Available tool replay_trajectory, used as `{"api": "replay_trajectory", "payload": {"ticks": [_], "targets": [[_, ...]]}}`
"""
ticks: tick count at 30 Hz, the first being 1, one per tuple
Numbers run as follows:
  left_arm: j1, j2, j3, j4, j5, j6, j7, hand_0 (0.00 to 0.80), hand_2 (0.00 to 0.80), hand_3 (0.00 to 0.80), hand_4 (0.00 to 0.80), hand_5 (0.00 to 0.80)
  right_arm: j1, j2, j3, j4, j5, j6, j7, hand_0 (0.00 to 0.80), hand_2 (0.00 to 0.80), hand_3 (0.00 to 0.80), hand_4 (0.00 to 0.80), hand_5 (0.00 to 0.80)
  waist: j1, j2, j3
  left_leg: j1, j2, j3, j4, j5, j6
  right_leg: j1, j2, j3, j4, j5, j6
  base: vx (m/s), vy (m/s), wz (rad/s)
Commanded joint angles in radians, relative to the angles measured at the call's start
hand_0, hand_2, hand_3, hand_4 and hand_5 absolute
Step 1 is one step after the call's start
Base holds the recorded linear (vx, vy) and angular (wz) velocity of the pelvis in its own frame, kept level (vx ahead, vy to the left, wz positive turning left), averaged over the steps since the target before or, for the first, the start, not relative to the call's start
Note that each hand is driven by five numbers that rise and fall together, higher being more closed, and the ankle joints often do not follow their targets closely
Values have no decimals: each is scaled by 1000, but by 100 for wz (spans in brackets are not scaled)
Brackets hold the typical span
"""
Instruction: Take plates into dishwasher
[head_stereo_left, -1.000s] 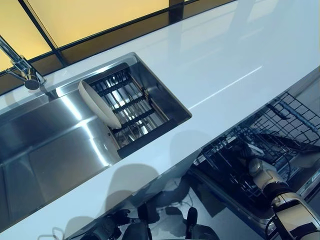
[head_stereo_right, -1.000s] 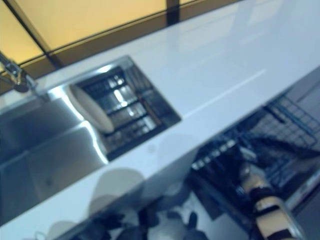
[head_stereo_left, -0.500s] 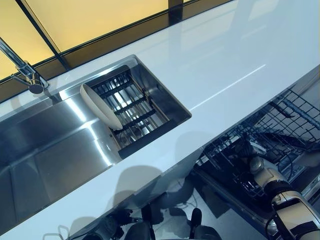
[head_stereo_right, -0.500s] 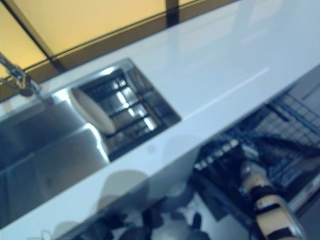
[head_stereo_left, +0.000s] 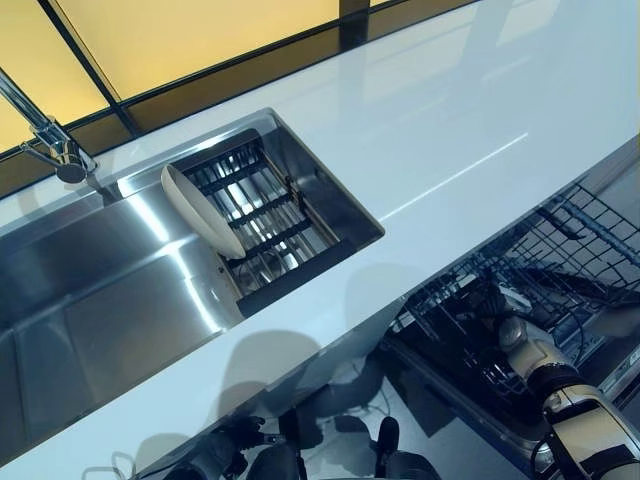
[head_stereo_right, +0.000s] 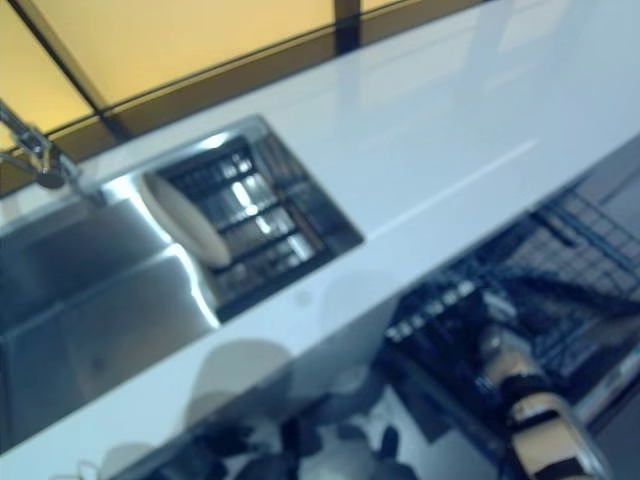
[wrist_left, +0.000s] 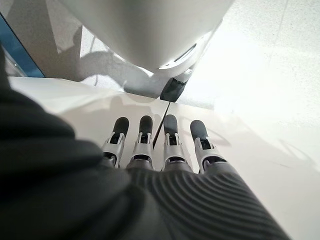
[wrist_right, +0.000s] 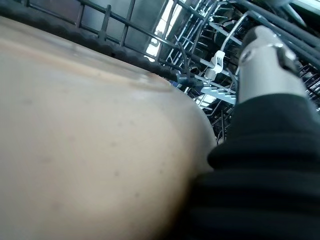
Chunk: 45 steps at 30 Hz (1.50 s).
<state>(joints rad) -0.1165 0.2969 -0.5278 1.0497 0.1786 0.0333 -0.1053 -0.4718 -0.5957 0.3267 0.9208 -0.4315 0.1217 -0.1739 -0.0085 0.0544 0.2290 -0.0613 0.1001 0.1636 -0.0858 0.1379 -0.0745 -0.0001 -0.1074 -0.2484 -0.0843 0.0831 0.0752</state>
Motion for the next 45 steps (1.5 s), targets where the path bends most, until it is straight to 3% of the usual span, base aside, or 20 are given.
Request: {"api": "replay_trajectory", "payload": {"ticks": [1,12,18,32,37,45], "targets": [[-139,40,19,29,-21,-5,22,0,0,0,0,0,33,26,41,26,51,9,-18,0,0,0,0,0,18,-27,64,36,-31,-25,-1,-67,16,-38,-23,13,126,-53,24,0,0,0],[-89,78,84,-28,-8,15,19,0,0,0,0,0,137,-43,-71,-284,151,21,-51,0,0,0,0,0,-4,-63,70,47,-14,-10,-1,-67,18,-30,-10,25,118,-46,32,0,-1,0],[-55,86,126,-54,7,20,16,0,0,0,0,0,229,-59,-176,-455,160,-18,-81,0,0,0,0,0,-22,-83,63,58,-4,10,-1,-71,20,-21,-2,36,106,-41,36,12,-4,-10],[-29,64,158,-58,22,32,28,0,0,0,0,0,272,-67,-259,-646,137,-27,-89,0,0,0,0,0,-35,-101,47,70,10,27,-1,-74,18,0,13,43,81,-45,30,4,-4,-5],[-14,51,163,-51,22,28,36,0,0,0,0,0,278,-63,-290,-710,223,-41,-87,0,0,0,0,0,-34,-103,34,79,13,25,-1,-78,15,16,17,43,72,-50,24,0,0,0],[11,17,193,11,-13,17,61,0,0,0,0,0,258,-47,-374,-935,432,-121,-119,0,0,0,0,0,-41,-108,-7,99,16,33,-1,-90,10,43,27,48,54,-59,17,29,18,0]]}}
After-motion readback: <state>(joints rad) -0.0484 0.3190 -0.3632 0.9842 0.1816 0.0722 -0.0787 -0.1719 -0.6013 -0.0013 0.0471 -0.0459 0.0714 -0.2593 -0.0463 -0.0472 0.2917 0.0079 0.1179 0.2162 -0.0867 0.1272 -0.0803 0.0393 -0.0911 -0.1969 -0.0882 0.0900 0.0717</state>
